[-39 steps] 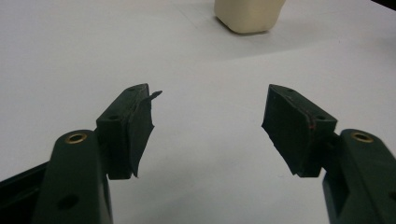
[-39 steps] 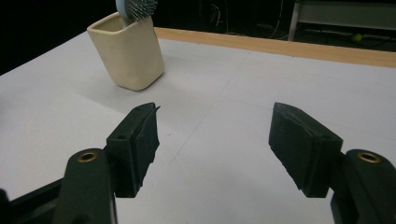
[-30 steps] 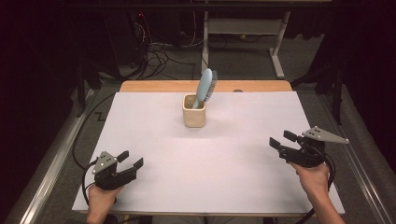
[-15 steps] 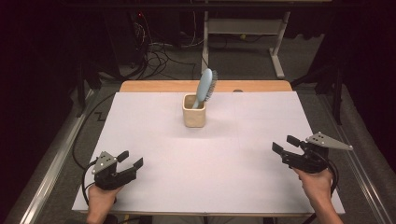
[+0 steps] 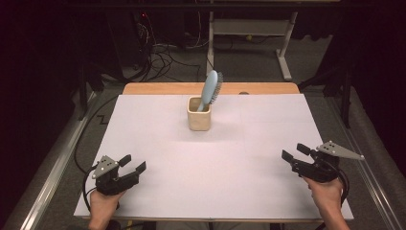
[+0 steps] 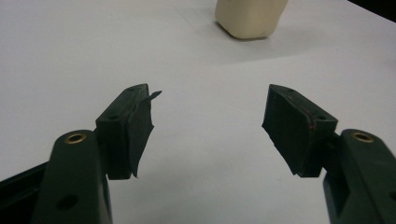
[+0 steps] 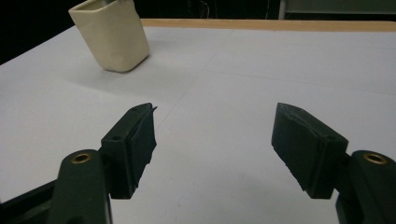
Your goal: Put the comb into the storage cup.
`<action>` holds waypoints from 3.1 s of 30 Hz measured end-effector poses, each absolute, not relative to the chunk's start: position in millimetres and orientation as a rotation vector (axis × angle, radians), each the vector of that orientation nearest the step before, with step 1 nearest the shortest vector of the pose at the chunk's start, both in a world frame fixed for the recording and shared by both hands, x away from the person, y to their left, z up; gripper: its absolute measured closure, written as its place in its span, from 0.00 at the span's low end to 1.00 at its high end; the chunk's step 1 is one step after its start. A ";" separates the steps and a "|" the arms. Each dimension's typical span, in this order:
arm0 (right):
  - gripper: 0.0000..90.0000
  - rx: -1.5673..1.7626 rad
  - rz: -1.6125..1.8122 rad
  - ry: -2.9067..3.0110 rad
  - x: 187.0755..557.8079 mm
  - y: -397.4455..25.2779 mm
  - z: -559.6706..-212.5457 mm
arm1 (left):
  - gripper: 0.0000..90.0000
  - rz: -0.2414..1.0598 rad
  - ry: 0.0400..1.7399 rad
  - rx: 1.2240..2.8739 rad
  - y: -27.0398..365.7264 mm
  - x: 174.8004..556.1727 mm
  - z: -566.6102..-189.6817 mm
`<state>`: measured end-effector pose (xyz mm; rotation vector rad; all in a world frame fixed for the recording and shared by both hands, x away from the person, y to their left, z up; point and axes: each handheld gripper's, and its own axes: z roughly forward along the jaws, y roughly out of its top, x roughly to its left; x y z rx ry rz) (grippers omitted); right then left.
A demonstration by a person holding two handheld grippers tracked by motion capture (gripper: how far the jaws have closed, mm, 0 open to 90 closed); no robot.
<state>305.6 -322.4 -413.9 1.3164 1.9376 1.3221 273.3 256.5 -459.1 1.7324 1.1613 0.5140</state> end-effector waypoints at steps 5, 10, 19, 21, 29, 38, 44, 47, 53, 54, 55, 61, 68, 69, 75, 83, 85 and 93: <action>0.34 1.309 1.312 1.939 302.9 -323.2 -415.7 | 0.37 0.511 1.163 1.731 256.6 273.5 -459.3; 0.34 1.307 1.301 1.945 300.4 -324.5 -419.2 | 0.37 0.510 1.164 1.730 256.8 273.6 -459.3; 0.34 1.312 1.295 1.941 292.9 -328.2 -425.6 | 0.37 0.510 1.164 1.725 256.9 273.4 -459.1; 0.34 1.310 1.294 1.937 291.1 -329.0 -425.8 | 0.37 0.511 1.164 1.727 256.9 273.4 -459.1; 0.34 1.302 1.280 1.928 284.6 -330.5 -428.7 | 0.37 0.512 1.164 1.727 257.0 273.2 -459.1; 0.34 1.299 1.270 1.925 278.6 -332.0 -434.0 | 0.37 0.519 1.158 1.736 255.9 272.8 -459.1; 0.34 1.306 1.273 1.914 275.6 -333.6 -437.2 | 0.37 0.514 1.159 1.733 256.1 273.3 -459.0; 0.34 1.305 1.272 1.917 274.2 -334.2 -439.1 | 0.37 0.514 1.158 1.734 255.9 273.5 -458.9; 0.33 1.311 1.271 1.913 270.8 -335.6 -443.1 | 0.37 0.514 1.158 1.735 256.1 273.6 -458.9; 0.33 1.312 1.272 1.912 270.1 -336.0 -443.7 | 0.37 0.514 1.158 1.734 256.0 273.6 -458.9; 0.33 1.312 1.271 1.912 269.4 -336.3 -444.3 | 0.37 0.514 1.157 1.734 256.0 273.5 -458.8; 0.33 1.314 1.270 1.902 265.2 -337.7 -447.2 | 0.37 0.515 1.156 1.735 255.9 273.2 -458.7; 0.33 1.307 1.271 1.883 262.0 -339.4 -448.1 | 0.37 0.514 1.157 1.734 255.9 273.3 -458.8; 0.33 1.305 1.271 1.880 261.6 -339.8 -448.5 | 0.37 0.514 1.157 1.734 255.9 273.1 -458.7; 0.32 1.301 1.275 1.864 257.1 -340.7 -451.6 | 0.37 0.517 1.154 1.734 256.5 272.3 -458.5; 0.32 1.292 1.288 1.860 252.7 -341.6 -455.5 | 0.37 0.522 1.158 1.731 257.3 270.5 -458.5; 0.32 1.296 1.291 1.855 251.5 -342.4 -456.3 | 0.37 0.523 1.160 1.731 257.5 269.9 -458.4; 0.32 1.310 1.312 1.818 243.8 -348.5 -458.2 | 0.37 0.526 1.155 1.740 256.9 268.9 -458.4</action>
